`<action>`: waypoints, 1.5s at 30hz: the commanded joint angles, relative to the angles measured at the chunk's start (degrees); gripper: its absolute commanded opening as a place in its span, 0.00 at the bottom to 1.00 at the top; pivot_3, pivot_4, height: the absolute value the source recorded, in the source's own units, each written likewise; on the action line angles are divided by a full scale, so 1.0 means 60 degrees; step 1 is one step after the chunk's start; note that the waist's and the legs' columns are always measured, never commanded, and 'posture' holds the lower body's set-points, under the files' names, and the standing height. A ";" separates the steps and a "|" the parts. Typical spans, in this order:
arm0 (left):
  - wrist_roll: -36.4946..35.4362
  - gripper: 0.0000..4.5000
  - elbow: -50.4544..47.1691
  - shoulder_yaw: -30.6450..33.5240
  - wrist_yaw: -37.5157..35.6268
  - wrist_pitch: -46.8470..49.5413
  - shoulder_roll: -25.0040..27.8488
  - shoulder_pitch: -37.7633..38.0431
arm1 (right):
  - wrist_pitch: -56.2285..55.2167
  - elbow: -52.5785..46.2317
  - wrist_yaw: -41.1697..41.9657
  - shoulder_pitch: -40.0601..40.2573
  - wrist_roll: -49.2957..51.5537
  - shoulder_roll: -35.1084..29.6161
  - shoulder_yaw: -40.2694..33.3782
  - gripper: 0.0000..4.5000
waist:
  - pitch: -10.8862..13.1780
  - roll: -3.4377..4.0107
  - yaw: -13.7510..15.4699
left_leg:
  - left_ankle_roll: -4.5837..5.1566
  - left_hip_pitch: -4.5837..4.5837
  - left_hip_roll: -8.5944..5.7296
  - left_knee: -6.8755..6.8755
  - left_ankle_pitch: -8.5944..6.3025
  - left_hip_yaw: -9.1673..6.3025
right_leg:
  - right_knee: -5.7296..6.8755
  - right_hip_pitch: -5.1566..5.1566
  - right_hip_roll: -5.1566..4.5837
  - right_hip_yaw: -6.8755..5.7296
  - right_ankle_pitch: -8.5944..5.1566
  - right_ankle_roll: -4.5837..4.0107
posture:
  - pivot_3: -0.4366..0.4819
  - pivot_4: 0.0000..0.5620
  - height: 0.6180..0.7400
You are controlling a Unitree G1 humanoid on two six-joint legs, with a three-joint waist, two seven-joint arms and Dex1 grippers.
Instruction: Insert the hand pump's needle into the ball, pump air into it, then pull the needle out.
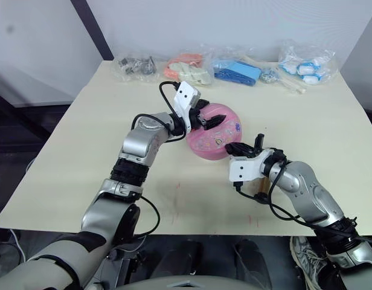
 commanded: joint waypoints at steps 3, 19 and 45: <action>0.0602 1.00 0.1007 -0.0369 0.0538 -0.0076 -0.0016 0.0623 | 0.0059 -0.0588 -0.0281 0.0619 0.1190 0.0467 -0.0908 0.02 | -0.0002 -0.0001 0.0052 | 0.0000 0.0000 -0.0002 0.0000 0.0000 0.0002 | -0.0001 0.0001 -0.0003 0.0003 0.0000 0.0000 | 0.48 0.27 0.97; 0.0761 1.00 0.1690 -0.0348 0.1406 -0.0641 -0.0077 0.0860 | -0.0072 -0.1016 -0.0570 0.2200 0.3565 0.1492 -0.1912 0.02 | -0.0021 0.0013 0.0337 | 0.0002 -0.0003 -0.0018 -0.0001 -0.0002 -0.0027 | -0.0033 0.0016 -0.0013 -0.0016 -0.0004 0.0005 | 0.48 0.27 0.97; 0.1016 1.00 0.2466 -0.0694 0.1770 -0.1199 0.0109 0.0771 | -0.0576 -0.1459 -0.0577 0.3419 0.4284 0.1219 -0.2493 0.02 | -0.0028 0.0021 0.0395 | 0.0005 -0.0009 -0.0065 -0.0001 -0.0003 -0.0087 | -0.0035 0.0035 -0.0035 -0.0037 -0.0030 0.0039 | 0.48 0.27 0.97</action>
